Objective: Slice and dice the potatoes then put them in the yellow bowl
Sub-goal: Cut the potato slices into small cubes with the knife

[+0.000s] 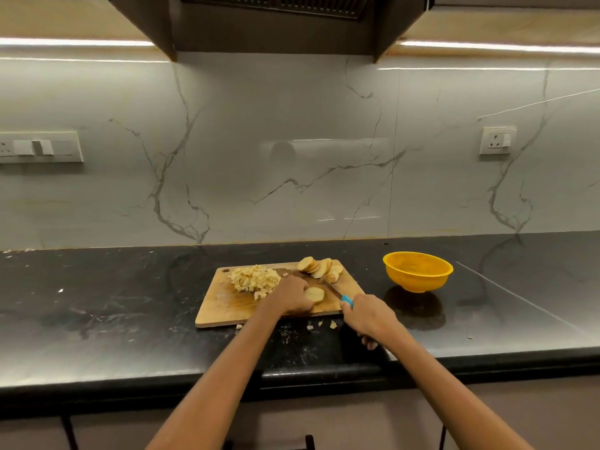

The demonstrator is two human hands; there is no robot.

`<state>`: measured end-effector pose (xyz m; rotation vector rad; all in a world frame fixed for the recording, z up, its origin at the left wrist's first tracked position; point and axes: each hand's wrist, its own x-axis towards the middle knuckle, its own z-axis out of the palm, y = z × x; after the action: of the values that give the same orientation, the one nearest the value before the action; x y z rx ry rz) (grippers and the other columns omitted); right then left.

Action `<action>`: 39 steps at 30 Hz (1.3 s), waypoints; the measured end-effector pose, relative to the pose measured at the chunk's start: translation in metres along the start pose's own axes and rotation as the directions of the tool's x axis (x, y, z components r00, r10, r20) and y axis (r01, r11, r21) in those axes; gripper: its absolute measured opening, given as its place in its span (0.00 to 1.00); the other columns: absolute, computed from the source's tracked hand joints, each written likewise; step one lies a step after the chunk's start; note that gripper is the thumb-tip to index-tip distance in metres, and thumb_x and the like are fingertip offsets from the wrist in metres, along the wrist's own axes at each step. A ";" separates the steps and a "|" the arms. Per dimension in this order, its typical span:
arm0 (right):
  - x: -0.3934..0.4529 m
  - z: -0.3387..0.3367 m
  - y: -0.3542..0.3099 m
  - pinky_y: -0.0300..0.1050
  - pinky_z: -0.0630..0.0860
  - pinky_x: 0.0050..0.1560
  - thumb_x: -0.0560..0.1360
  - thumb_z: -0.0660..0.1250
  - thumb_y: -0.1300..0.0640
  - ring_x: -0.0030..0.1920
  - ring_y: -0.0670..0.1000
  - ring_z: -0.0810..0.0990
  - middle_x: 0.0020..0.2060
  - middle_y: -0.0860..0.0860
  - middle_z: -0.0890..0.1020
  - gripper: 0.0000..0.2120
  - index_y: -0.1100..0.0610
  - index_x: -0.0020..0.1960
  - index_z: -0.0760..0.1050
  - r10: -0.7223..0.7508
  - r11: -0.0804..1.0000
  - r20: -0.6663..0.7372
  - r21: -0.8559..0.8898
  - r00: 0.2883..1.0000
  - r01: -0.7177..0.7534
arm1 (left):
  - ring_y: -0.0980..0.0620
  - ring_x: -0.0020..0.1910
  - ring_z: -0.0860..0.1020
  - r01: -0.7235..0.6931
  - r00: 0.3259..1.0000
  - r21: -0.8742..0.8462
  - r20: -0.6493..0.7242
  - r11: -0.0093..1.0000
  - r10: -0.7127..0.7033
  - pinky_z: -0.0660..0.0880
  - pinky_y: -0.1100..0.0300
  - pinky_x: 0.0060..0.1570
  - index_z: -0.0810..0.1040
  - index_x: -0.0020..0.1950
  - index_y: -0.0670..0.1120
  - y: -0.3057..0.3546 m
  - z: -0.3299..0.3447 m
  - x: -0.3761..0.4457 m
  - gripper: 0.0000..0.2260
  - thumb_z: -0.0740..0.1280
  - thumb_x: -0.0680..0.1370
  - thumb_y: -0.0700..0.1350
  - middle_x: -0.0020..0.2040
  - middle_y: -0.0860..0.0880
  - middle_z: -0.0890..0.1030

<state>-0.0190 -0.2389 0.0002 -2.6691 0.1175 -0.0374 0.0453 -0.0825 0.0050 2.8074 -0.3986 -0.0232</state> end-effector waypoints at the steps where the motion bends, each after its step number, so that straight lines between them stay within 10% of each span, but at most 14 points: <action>1: -0.002 -0.001 0.001 0.42 0.80 0.35 0.82 0.52 0.48 0.31 0.50 0.81 0.35 0.53 0.80 0.17 0.60 0.48 0.71 -0.008 0.999 -0.017 -0.039 1.000 0.008 | 0.47 0.61 0.73 0.010 0.999 -0.026 -0.040 1.000 -0.011 0.70 0.60 0.54 0.71 0.66 0.40 0.001 0.005 -0.002 0.21 0.65 0.74 0.43 0.65 0.43 0.73; 9: -0.001 0.010 -0.011 0.47 0.73 0.54 0.82 0.53 0.53 0.58 0.56 0.77 0.58 0.57 0.79 0.17 0.62 0.61 0.75 -0.115 0.965 -0.033 -0.241 0.993 0.104 | 0.48 0.73 0.61 -0.011 0.969 -0.287 -0.239 0.958 -0.060 0.59 0.59 0.69 0.60 0.74 0.41 0.003 0.028 -0.008 0.29 0.64 0.75 0.37 0.74 0.44 0.62; 21: 0.009 0.005 0.001 0.44 0.72 0.42 0.82 0.53 0.48 0.42 0.50 0.76 0.42 0.53 0.77 0.19 0.61 0.53 0.75 -0.148 0.989 -0.175 -0.021 0.973 0.147 | 0.50 0.66 0.69 -0.073 0.930 -0.220 -0.367 0.973 -0.013 0.63 0.59 0.65 0.70 0.69 0.43 -0.018 0.038 -0.005 0.23 0.66 0.77 0.51 0.67 0.46 0.72; 39: -0.010 0.022 -0.027 0.48 0.77 0.53 0.82 0.52 0.52 0.54 0.57 0.80 0.54 0.57 0.80 0.17 0.62 0.58 0.74 -0.076 0.976 -0.084 -0.210 0.994 0.057 | 0.47 0.59 0.73 -0.166 0.925 -0.120 -0.364 0.979 0.113 0.65 0.57 0.58 0.77 0.61 0.42 -0.020 0.038 -0.001 0.15 0.62 0.79 0.48 0.59 0.45 0.77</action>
<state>-0.0255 -0.2039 -0.0070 -2.8800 0.0639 -0.1780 0.0478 -0.0752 -0.0378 2.5547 -0.4839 0.4615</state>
